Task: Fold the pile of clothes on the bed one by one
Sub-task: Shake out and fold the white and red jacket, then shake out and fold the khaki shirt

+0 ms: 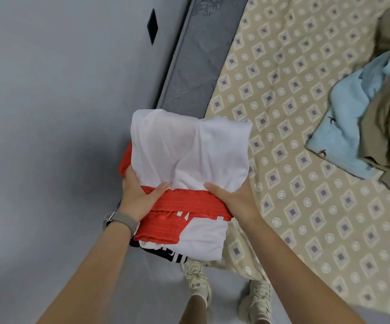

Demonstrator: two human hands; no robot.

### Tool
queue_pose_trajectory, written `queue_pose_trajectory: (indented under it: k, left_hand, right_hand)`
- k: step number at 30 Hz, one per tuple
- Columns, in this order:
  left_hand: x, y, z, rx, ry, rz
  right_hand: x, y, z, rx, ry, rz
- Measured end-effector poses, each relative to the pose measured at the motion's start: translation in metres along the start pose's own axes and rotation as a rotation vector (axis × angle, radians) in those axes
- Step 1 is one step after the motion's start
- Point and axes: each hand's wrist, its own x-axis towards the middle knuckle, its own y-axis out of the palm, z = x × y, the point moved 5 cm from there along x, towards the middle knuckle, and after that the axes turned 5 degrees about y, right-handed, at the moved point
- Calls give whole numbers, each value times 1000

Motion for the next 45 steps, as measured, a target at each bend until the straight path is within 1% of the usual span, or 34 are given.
queue_pose_trajectory:
  k: [3, 5, 7, 8, 9, 10, 11, 12, 13, 14, 16, 17, 18, 20, 21, 23, 25, 27, 29, 31, 33, 34, 35, 37, 40, 42, 44, 45]
  left_hand:
    - [-2, -2, -6, 38, -9, -12]
    - [-3, -2, -12, 77, -57, -22]
    - [-8, -5, -23, 133, -164, -75]
    - [-13, -7, -33, 209, -195, -135]
    - [-18, -10, -48, 318, -165, -224]
    - [-24, -10, -66, 414, -60, -330]
    - [-33, -5, -87, 451, 88, -425]
    - [-43, 5, -108, 436, 235, -478]
    - [-53, 20, -129, 407, 366, -482]
    - [-61, 40, -146, 391, 472, -438]
    - [-76, 86, -174, 369, 621, -264]
    - [-79, 114, -180, 316, 641, -129]
    - [-82, 144, -186, 239, 588, 21]
    - [-88, 205, -188, 66, 371, 311]
    - [-90, 234, -189, 17, 296, 395]
    - [-93, 286, -192, 24, 222, 464]
    - [-96, 328, -196, 29, 167, 474]
    - [-102, 363, -196, 30, 107, 461]
    - [-110, 390, -199, 2, 43, 442]
    - [-115, 412, -202, -1, 7, 437]
    - [-117, 431, -208, 19, -1, 438]
    - [-118, 440, -211, 36, 2, 442]
    - [-118, 448, -214, 54, 3, 443]
    - [-117, 459, -218, 77, 1, 438]
    - [-120, 467, -229, 58, 16, 416]
    - [-122, 468, -244, -58, 27, 359]
    - [-122, 470, -263, -161, 76, 304]
    - [-122, 473, -274, -153, 110, 318]
  right_hand:
    - [-2, -2, -5, -5, 63, 28]
    - [-2, -5, -7, 8, 70, 72]
    - [-6, -12, -2, 9, 44, 180]
    - [-11, -19, 1, 4, 45, 253]
    - [-17, -27, 4, 6, 62, 323]
    - [-22, -39, 4, -17, 84, 369]
    - [-26, -56, 3, -41, 107, 379]
    - [-28, -75, 0, -66, 120, 356]
    - [-28, -98, -6, -68, 127, 308]
    - [-26, -124, -14, -92, 133, 228]
    - [-21, -177, -34, -194, 135, 38]
    - [-18, -206, -46, -264, 138, -73]
    - [-15, -235, -56, -318, 152, -187]
    - [-6, -291, -69, -405, 167, -386]
    - [1, -317, -69, -459, 155, -458]
    - [18, -367, -63, -546, 114, -581]
    - [39, -412, -46, -613, 29, -699]
    - [61, -455, -24, -582, -21, -827]
    - [86, -495, -5, -502, 22, -906]
    - [111, -529, 7, -459, 201, -869]
    - [131, -556, 9, -465, 365, -788]
    - [141, -566, 4, -483, 401, -757]
    - [149, -571, -2, -493, 396, -735]
    - [157, -569, -13, -433, 307, -694]
    - [131, -546, -10, -223, 26, -629]
    - [90, -514, -13, -174, -88, -511]
    - [48, -477, -33, -167, -106, -352]
    - [30, -460, -43, -157, -92, -259]
